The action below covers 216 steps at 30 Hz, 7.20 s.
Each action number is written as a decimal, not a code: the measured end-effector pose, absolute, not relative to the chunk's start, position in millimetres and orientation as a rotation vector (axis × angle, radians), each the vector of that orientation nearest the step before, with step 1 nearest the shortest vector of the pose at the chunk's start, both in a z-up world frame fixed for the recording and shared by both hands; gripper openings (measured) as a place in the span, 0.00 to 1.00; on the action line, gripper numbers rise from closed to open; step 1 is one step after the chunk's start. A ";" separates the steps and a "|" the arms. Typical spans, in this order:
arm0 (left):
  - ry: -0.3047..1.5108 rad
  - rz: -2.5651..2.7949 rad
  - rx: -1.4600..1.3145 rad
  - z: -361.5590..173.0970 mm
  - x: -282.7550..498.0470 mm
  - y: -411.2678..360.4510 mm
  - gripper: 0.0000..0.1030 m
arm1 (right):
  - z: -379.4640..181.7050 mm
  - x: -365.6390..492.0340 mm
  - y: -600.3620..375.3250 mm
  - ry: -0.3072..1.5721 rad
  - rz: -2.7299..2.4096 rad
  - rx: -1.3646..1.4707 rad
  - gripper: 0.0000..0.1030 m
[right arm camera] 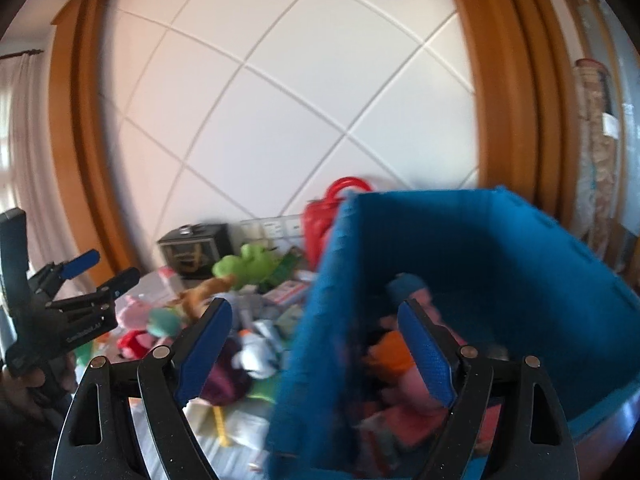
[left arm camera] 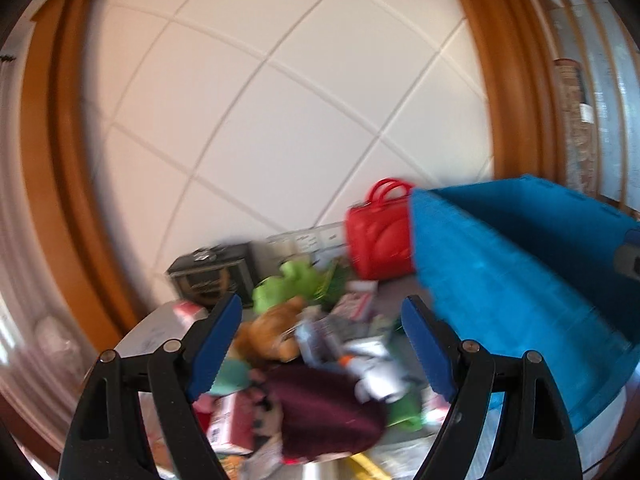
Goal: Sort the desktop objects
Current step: 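Withdraw both tools from the bin back toward the pile, then grasp the white paper cup with the left tool while the right tool grasps the yellow plastic toy, then carry the cup and yellow toy over the blue bin and open both tools to drop them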
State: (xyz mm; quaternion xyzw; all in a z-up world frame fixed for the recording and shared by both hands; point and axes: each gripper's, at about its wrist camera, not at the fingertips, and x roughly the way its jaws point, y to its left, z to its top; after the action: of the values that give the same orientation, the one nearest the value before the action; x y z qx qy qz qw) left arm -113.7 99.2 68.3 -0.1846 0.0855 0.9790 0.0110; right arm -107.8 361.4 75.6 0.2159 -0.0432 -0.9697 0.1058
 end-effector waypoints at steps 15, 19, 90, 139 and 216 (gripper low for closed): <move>0.312 2.981 -0.852 -37.8 -115.6 -11.5 0.80 | -7.5 -141.9 211.6 -0.015 -2.592 0.866 0.87; 0.313 2.890 -0.968 -92.3 -116.9 -6.3 0.80 | -31.6 -145.8 202.8 -0.033 -2.594 0.940 0.87; 0.164 2.633 -1.142 -170.6 -131.8 -41.4 0.44 | -121.1 -182.5 166.8 -0.189 -2.144 1.279 0.02; 0.095 2.695 -1.077 -144.7 -119.7 -65.2 0.44 | -222.1 -126.9 100.1 0.482 -2.083 1.357 0.21; 0.287 2.585 -0.478 90.8 -145.7 399.2 0.78 | 78.2 -121.2 584.2 -0.190 -3.136 0.834 0.63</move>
State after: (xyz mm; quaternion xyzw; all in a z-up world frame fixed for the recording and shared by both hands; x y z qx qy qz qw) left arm -145.7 399.2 90.8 -0.1752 0.1053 0.9474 0.2462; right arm -121.2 584.2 78.2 0.2562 -0.0585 -0.9633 -0.0544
